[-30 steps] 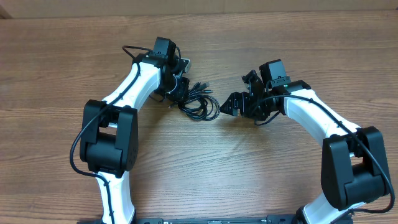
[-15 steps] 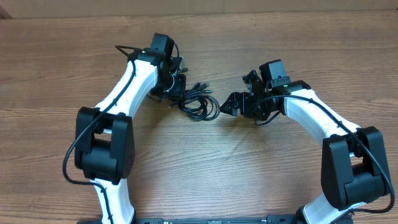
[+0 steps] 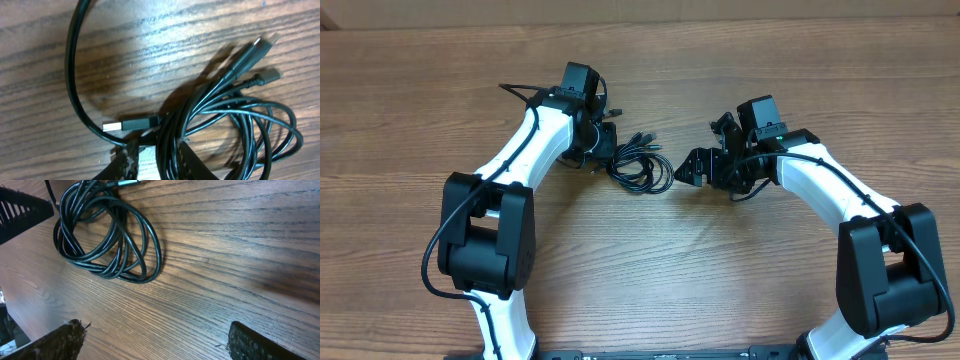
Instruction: Untangle cables
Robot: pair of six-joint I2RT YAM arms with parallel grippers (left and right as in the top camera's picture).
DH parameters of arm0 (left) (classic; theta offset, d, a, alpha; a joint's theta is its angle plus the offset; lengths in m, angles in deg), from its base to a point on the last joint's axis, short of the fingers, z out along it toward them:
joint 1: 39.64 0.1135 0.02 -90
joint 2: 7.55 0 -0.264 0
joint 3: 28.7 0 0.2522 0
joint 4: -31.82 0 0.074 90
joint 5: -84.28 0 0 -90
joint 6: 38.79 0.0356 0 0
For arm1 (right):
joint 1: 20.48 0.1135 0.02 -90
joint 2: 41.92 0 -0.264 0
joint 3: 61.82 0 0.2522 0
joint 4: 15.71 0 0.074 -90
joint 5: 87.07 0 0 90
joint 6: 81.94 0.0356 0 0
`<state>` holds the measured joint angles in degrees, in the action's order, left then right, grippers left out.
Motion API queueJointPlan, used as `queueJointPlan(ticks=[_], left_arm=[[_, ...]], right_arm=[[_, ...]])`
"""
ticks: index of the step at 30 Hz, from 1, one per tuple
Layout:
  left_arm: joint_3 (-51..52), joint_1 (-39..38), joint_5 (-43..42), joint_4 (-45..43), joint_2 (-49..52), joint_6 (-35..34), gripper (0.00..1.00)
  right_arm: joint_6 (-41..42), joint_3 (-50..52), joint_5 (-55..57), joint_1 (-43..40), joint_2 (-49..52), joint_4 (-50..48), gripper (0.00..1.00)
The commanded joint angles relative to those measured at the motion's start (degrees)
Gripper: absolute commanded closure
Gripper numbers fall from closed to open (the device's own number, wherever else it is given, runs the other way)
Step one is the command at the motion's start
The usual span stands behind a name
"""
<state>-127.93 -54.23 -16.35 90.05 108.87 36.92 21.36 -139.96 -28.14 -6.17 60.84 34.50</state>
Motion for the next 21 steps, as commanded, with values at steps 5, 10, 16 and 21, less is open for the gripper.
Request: queueJointPlan(ticks=[5, 10, 16, 21], left_arm=[[0.26, -2.14, -0.52, -1.97, -0.42, -1.09, 0.75], [0.28, -3.82, 5.31, -1.86, 0.13, -2.16, 0.75], [0.48, -3.93, 7.04, -1.84, 0.22, -2.29, 0.78], [2.19, -3.93, 9.94, -3.78, 0.22, -3.61, 0.77]], right_arm=[[0.09, -0.37, 0.17, 0.22, 0.02, -0.76, 0.1], [0.24, -0.37, 0.17, 0.22, 0.02, -0.81, 0.1], [0.22, -0.37, 0.17, 0.22, 0.02, -0.81, 0.1], [0.24, -0.37, 0.17, 0.22, 0.02, -0.81, 0.1]])
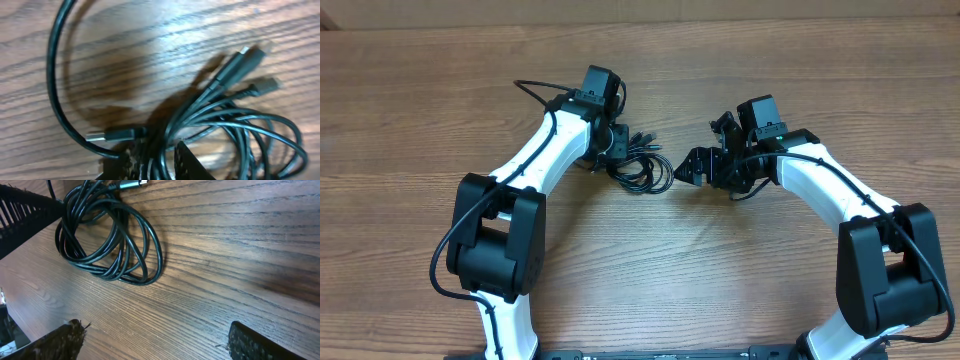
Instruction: Untangle cables
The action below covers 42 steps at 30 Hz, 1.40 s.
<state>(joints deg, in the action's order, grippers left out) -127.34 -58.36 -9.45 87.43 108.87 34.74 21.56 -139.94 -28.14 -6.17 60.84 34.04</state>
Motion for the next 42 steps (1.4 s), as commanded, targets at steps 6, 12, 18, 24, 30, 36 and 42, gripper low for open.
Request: queueJointPlan(ticks=[6, 12, 18, 24, 30, 36, 42], left_arm=[[2.75, 0.2, 2.64, -3.34, 0.22, -1.33, 0.89], [2.64, 0.37, 2.6, -3.8, 0.17, -0.04, 0.96], [2.67, 0.37, 2.64, -3.08, 0.2, 0.57, 0.76], [2.78, 0.31, 2.62, -2.89, 0.31, 0.57, 0.83], [4.09, 0.31, 2.64, -4.13, 0.5, -0.28, 0.83], [4.11, 0.31, 2.58, -4.26, 0.5, -0.26, 0.96], [3.15, 0.9, -1.9, -4.33, 0.42, 5.35, 0.96]], right_arm=[[0.02, -0.39, 0.17, 0.22, 0.02, -0.35, 0.1], [0.0, -0.39, 0.2, 0.22, 0.02, -0.37, 0.1], [0.02, -0.39, 0.2, 0.22, 0.02, -0.39, 0.1], [0.02, -0.39, 0.17, 0.22, 0.02, -0.37, 0.09], [0.04, -0.39, 0.17, 0.22, 0.02, -0.35, 0.09], [0.31, -0.13, 0.17, 0.22, 0.02, -0.61, 0.1], [1.57, -0.07, 1.68, 0.68, 0.02, -1.79, 0.23]])
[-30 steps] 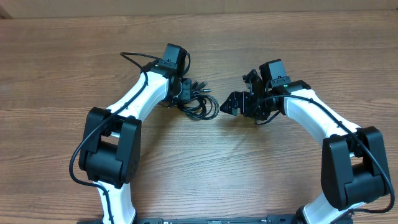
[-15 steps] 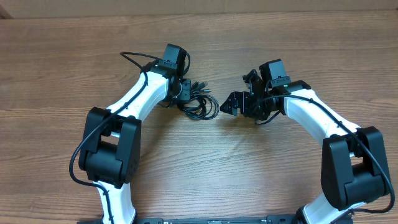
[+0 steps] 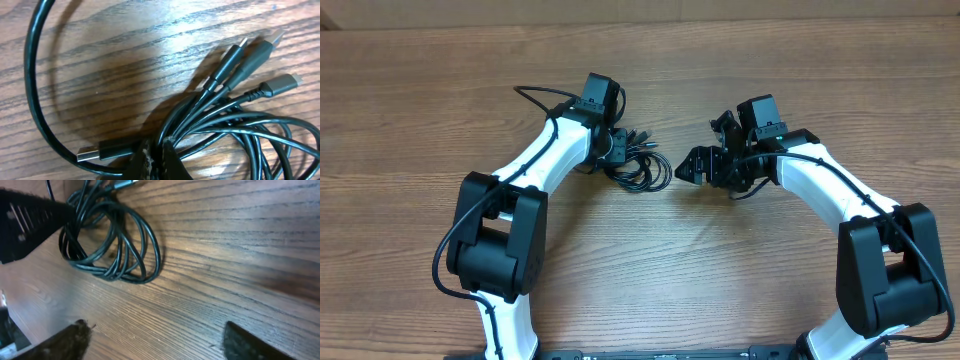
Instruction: Untangle cables
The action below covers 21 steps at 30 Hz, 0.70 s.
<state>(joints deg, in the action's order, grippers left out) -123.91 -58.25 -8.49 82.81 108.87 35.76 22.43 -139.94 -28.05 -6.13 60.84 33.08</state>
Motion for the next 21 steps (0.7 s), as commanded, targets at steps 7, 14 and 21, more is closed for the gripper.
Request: queueJointPlan(ticks=[7, 14, 21], left_arm=[[-1.16, 3.52, -11.72, 1.31, -1.42, 13.18, 0.96], [-1.16, 6.1, -23.17, 1.36, -1.46, 18.53, 0.96], [-1.16, 6.64, -30.18, 1.51, -1.46, 21.11, 0.96]], right_arm=[[0.85, -0.07, 1.81, 1.97, 0.02, -2.67, 0.3], [1.09, -0.02, 5.03, 5.29, 0.02, -3.96, 0.28], [5.97, 0.04, 6.97, 6.91, 0.02, -5.79, 0.36]])
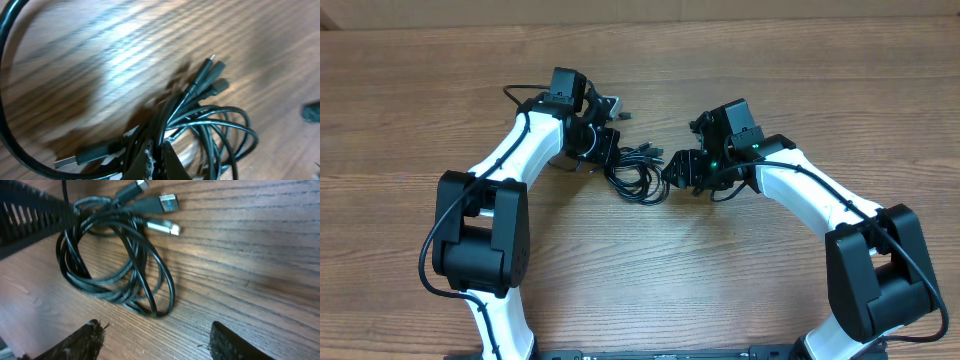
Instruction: Untangle cables
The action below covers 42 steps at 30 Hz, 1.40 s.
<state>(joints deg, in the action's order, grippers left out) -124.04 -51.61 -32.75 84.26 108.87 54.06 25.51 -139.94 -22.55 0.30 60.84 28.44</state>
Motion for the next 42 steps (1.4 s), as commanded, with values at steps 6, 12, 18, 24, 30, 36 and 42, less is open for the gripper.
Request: queueJointPlan(ticks=[6, 12, 18, 24, 30, 36, 42], left_arm=[[-1.03, -0.04, -5.86, 0.07, -1.46, 2.75, 0.96], [-1.03, -0.04, -5.88, 0.07, -1.46, 2.75, 0.96], [-1.03, -0.04, -5.86, 0.0, -1.46, 2.73, 0.96], [-1.03, -0.04, -5.86, -0.11, -1.46, 2.71, 0.96], [-1.03, -0.04, -5.86, -0.17, -1.46, 2.71, 0.96], [-1.03, -0.04, -5.86, -0.42, -1.46, 2.25, 0.96], [-1.03, -0.04, -5.86, -0.42, -1.46, 2.25, 0.96]], right_arm=[[3.61, 0.28, 1.49, 1.36, 0.04, -2.71, 0.41], [3.76, 0.28, 2.75, 2.38, 0.15, -2.73, 0.4], [3.87, 0.28, 4.7, 3.45, 0.87, -3.58, 0.41], [8.11, 0.31, 5.51, 3.61, 3.82, -5.75, 0.5], [8.09, 0.28, 5.27, 3.61, 5.29, -6.56, 0.71], [8.09, 0.28, 3.3, 3.61, 5.29, -6.6, 0.7], [8.09, 0.28, 2.4, 3.67, 5.29, -6.56, 0.69]])
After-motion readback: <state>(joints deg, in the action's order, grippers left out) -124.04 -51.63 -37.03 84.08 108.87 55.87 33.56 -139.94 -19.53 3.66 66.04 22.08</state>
